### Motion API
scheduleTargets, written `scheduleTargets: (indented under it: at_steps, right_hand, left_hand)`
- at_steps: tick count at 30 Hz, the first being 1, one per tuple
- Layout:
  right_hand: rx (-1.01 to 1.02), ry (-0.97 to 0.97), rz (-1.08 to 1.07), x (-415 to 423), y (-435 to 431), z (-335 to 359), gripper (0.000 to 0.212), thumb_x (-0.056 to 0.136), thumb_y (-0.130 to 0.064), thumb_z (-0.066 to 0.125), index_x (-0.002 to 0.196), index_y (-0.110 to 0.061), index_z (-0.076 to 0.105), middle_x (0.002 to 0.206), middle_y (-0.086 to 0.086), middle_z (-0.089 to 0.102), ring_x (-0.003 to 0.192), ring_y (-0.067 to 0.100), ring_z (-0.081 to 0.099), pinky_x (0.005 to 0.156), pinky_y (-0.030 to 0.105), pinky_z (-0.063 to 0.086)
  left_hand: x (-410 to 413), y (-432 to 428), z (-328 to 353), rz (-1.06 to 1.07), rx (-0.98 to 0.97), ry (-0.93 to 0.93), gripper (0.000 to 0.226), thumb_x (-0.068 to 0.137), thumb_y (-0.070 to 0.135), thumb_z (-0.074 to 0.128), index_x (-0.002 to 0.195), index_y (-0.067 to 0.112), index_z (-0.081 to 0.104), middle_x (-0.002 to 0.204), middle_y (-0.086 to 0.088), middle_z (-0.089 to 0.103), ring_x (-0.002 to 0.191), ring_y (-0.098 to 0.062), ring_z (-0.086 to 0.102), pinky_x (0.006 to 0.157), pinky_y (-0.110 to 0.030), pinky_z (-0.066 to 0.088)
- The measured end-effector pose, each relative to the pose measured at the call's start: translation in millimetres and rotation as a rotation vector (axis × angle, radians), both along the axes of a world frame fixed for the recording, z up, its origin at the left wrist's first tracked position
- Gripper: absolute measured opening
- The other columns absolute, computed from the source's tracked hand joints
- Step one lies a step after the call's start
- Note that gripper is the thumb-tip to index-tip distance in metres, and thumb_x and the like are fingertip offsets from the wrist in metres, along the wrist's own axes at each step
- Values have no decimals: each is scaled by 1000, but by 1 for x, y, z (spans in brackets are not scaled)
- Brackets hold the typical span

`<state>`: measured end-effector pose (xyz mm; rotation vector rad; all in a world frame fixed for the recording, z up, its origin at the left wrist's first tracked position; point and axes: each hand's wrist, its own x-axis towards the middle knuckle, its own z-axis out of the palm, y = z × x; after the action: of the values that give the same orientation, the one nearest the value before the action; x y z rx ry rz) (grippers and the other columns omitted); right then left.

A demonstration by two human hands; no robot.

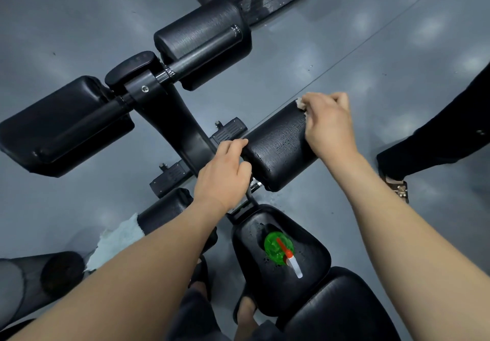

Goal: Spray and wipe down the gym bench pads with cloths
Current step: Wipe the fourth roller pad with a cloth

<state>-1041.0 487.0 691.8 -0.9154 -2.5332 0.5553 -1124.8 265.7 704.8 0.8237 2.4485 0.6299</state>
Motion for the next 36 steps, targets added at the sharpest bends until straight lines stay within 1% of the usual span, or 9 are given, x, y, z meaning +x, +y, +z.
scheduleTargets:
  at_steps: [8, 12, 16, 19, 21, 23, 28, 33, 36]
  right_hand:
    - [66, -20, 443, 24, -52, 0, 48, 89, -8, 43, 129, -19, 66, 135, -7, 64, 114, 27, 53, 99, 46, 48]
    - [82, -41, 255, 20, -5, -4, 47, 90, -11, 43, 127, -28, 67, 134, -10, 65, 114, 28, 55, 97, 51, 48]
    - [-12, -38, 76, 5, 7, -2, 50, 85, 1, 42, 124, -18, 67, 130, 2, 67, 120, 32, 53, 103, 48, 46]
    - [-30, 8, 34, 9, 0, -5, 50, 85, 5, 41, 123, -15, 68, 129, 3, 66, 121, 29, 51, 107, 34, 43]
    - [-40, 51, 31, 19, 0, -10, 47, 89, 7, 43, 125, -13, 68, 131, 3, 65, 122, 27, 52, 108, 19, 35]
    - [-65, 87, 37, 31, 1, -14, 42, 96, 5, 46, 127, -13, 67, 134, 3, 65, 125, 27, 52, 110, 15, 30]
    - [-120, 154, 15, 37, -18, -13, 37, 100, 0, 50, 134, -10, 64, 132, 4, 66, 126, 24, 49, 115, 28, 36]
    - [-50, 146, 359, 39, -87, -10, 57, 86, 18, 57, 134, -11, 64, 139, 2, 62, 122, 27, 55, 111, 36, 43]
    - [-8, 66, 486, 57, -102, -11, 68, 80, 17, 63, 140, -15, 60, 147, -2, 55, 115, 26, 53, 99, 41, 50]
  left_hand:
    - [-1, 0, 0, -11, 3, 2, 47, 98, 25, 37, 144, 35, 41, 148, 15, 38, 106, -17, 59, 87, -38, 45]
    - [-1, -1, 1, -13, 9, 2, 47, 98, 25, 37, 144, 34, 42, 147, 16, 37, 105, -17, 59, 87, -37, 45]
    - [-1, -1, 1, -16, 12, -1, 47, 98, 25, 37, 144, 34, 42, 147, 16, 37, 105, -17, 59, 87, -37, 44]
    - [0, -2, -1, -19, 21, 6, 48, 97, 25, 37, 144, 35, 39, 148, 16, 37, 99, -17, 60, 84, -37, 44]
    - [-1, -2, -2, -19, 19, 12, 51, 97, 26, 37, 148, 33, 36, 151, 16, 36, 104, -17, 60, 88, -38, 45]
    - [-1, -1, -3, -19, 7, 20, 54, 99, 27, 36, 153, 30, 32, 154, 15, 35, 111, -16, 59, 92, -37, 45]
    - [-1, -1, -2, -20, 2, 18, 55, 100, 26, 34, 156, 30, 31, 155, 15, 35, 119, -16, 55, 98, -37, 43]
    - [-1, -1, -1, -15, -3, 19, 55, 100, 26, 35, 155, 29, 32, 158, 13, 34, 124, -19, 55, 101, -40, 44]
    - [-1, -1, -2, -22, 8, 20, 54, 100, 27, 35, 154, 30, 33, 158, 13, 34, 125, -18, 54, 102, -41, 44]
